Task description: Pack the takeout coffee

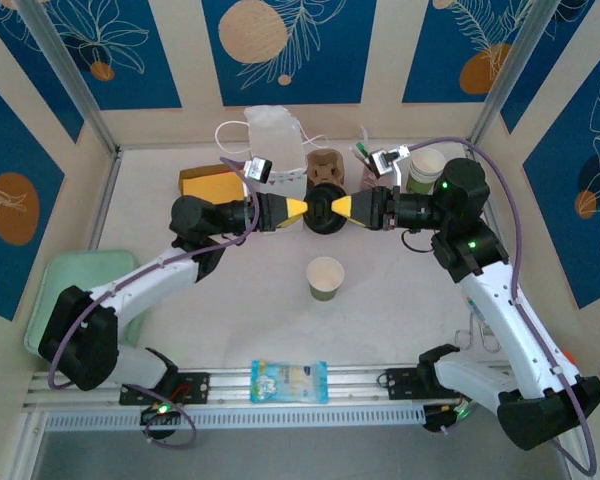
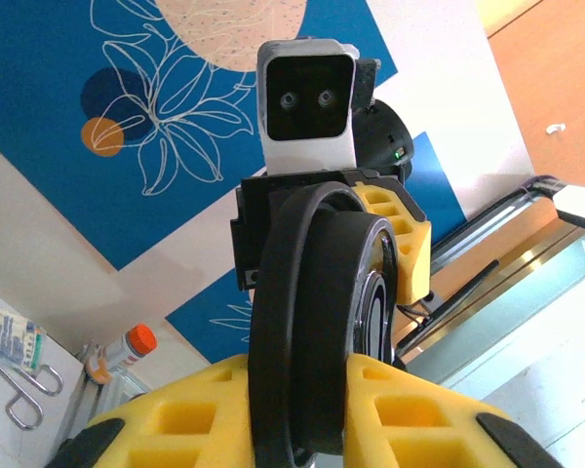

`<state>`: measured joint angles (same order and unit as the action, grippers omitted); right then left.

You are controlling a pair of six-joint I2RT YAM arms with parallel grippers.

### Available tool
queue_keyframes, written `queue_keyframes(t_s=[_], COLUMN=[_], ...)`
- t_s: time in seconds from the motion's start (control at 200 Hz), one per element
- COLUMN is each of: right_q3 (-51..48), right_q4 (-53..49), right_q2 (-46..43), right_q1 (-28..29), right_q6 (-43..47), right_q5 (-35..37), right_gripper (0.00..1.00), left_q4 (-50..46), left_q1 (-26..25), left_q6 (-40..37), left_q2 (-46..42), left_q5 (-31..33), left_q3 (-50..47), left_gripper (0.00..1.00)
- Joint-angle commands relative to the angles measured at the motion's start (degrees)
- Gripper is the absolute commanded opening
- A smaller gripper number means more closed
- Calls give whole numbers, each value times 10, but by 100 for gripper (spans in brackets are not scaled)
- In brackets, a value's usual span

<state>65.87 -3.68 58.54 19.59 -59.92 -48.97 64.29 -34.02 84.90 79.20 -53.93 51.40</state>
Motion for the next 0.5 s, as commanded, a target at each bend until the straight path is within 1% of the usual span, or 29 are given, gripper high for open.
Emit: queue_keyframes(t_s=[0.0,0.215,0.495], right_q3=[-11,-14,-24], right_q4=[-98,-130,-144], right_q2=[10,10,7], right_q1=[-6,-15,-18], right_q6=[30,46,55], right_q5=[39,45,45], right_gripper=[20,22,21], left_q4=[48,49,36], left_q1=[-5,-5,-5], left_q6=[-19,-20,-32], left_q2=[-27,-23,-21], left_q5=[7,9,12], left_q3=[7,5,-4], left_gripper=[23,23,22])
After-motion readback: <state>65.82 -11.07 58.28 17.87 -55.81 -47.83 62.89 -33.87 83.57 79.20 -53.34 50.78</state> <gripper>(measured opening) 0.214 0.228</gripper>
